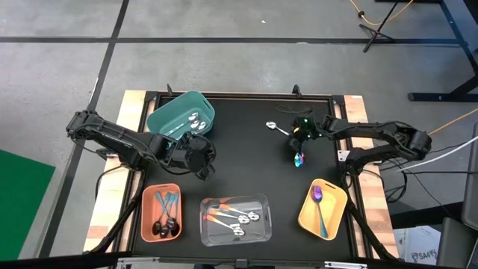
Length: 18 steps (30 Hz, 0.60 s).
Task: Sort silverware by color (type)
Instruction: Put the white-green spoon into the blue bin
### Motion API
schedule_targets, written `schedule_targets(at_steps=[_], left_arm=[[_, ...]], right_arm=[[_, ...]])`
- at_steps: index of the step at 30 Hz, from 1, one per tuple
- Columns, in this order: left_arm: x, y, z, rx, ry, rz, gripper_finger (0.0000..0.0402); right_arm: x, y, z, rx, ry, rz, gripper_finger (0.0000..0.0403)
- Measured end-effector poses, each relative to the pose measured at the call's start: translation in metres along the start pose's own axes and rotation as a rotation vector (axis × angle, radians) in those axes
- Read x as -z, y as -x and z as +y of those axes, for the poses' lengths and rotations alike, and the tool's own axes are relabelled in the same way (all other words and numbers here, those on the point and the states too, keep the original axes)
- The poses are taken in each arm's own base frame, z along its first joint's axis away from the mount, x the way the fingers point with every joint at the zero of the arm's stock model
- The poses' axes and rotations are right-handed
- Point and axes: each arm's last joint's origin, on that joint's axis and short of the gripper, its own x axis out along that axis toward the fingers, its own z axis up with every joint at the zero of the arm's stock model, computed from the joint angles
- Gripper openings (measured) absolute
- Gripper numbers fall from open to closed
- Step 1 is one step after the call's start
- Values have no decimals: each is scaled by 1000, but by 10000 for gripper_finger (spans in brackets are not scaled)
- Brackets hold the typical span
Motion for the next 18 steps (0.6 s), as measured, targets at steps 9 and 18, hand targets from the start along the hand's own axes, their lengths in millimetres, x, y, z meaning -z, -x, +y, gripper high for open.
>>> schedule_targets(at_steps=[9,18], left_arm=[[0,0,0,0,3,0,76],[0,0,0,0,4,-1,76]], right_arm=[[6,-18,-3,37,-2,81,94],[7,-19,-3,35,-3,88,94]])
